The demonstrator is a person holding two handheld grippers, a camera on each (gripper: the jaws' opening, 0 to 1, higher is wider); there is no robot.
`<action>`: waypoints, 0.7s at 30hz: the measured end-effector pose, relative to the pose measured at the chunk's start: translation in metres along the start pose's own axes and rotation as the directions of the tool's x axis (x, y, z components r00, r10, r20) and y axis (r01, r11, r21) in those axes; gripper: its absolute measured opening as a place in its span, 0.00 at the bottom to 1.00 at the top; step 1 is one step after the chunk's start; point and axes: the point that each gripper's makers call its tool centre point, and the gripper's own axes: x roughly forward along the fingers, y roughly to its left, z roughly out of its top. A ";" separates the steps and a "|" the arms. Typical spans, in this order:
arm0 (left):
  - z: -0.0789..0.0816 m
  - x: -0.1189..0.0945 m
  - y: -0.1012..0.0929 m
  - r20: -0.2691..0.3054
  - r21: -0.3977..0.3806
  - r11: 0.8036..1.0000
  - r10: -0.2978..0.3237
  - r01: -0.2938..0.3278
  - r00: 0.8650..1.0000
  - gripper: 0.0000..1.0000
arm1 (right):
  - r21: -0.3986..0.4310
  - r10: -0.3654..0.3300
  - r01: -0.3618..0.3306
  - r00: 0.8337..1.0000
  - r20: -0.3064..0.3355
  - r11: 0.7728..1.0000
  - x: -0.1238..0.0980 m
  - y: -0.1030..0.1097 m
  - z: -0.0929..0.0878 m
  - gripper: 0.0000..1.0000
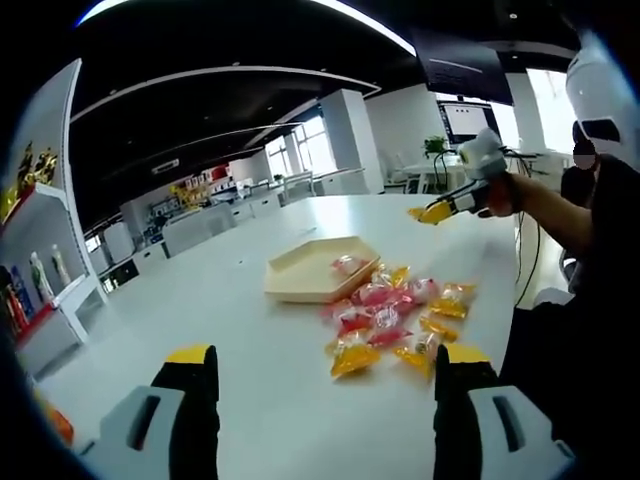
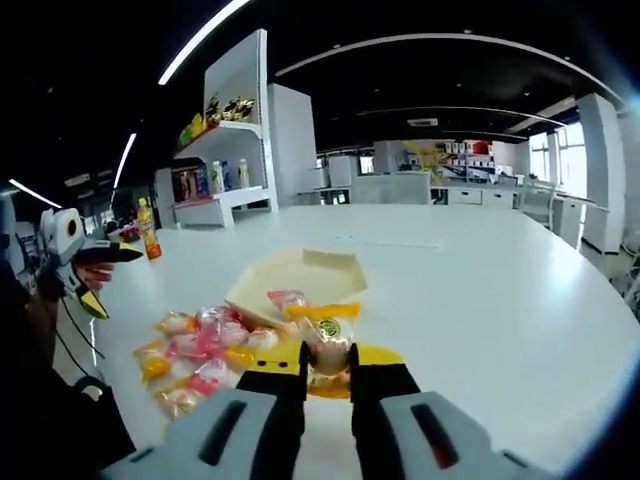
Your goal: Pick up the marshmallows scattered on the table and place them into the bowl on the table
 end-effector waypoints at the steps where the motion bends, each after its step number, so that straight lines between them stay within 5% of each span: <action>1: 0.000 0.000 0.000 0.000 0.001 1.000 0.000 0.000 1.000 0.89 | 0.003 -0.001 0.001 1.000 0.002 1.000 0.000 0.000 0.001 0.15; 21: 0.003 0.002 -0.006 0.002 0.015 1.000 -0.019 0.019 1.000 0.86 | 0.018 0.000 0.000 1.000 0.002 1.000 -0.008 -0.001 0.001 0.15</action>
